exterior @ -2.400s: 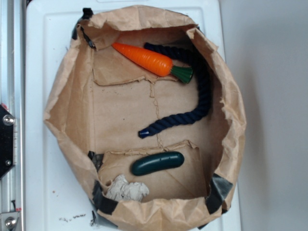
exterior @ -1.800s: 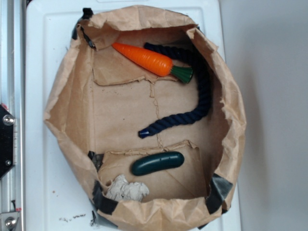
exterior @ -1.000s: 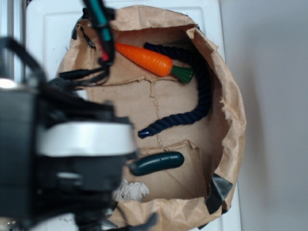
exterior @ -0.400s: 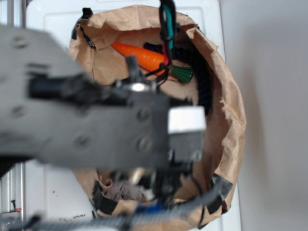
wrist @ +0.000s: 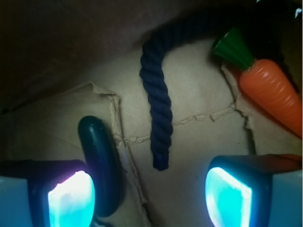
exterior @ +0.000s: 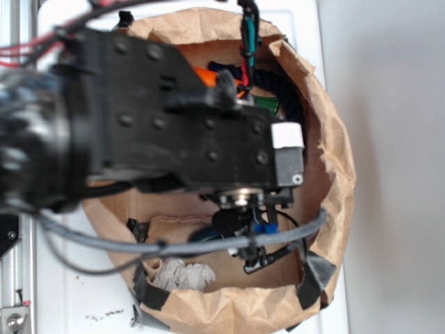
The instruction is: Grab the plastic pickle.
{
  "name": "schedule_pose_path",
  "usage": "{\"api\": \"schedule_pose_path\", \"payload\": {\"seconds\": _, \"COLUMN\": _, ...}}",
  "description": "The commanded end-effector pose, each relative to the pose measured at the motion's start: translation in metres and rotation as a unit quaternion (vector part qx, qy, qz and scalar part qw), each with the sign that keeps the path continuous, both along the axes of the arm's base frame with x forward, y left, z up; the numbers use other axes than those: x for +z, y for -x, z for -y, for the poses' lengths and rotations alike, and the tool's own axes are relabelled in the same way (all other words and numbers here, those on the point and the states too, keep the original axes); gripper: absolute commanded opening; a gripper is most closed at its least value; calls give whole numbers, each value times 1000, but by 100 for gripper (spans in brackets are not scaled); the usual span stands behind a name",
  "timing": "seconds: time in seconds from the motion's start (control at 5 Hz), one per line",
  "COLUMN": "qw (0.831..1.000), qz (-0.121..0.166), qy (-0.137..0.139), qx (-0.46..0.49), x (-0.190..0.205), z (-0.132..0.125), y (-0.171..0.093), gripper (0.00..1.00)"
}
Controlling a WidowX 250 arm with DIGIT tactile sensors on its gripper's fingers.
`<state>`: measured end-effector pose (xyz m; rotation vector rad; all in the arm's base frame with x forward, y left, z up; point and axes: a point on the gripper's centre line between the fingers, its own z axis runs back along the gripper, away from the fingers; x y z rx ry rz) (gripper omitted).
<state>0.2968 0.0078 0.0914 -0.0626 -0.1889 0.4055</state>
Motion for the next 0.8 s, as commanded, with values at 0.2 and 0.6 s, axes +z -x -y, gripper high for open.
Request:
{"api": "schedule_pose_path", "payload": {"seconds": 0.2, "qw": 996, "qz": 9, "qy": 59, "qx": -64, "x": -19, "z": 58, "y": -4, "gripper": 100}}
{"api": "schedule_pose_path", "payload": {"seconds": 0.6, "qw": 996, "qz": 2, "qy": 47, "qx": -75, "x": -26, "z": 78, "y": -5, "gripper": 100}}
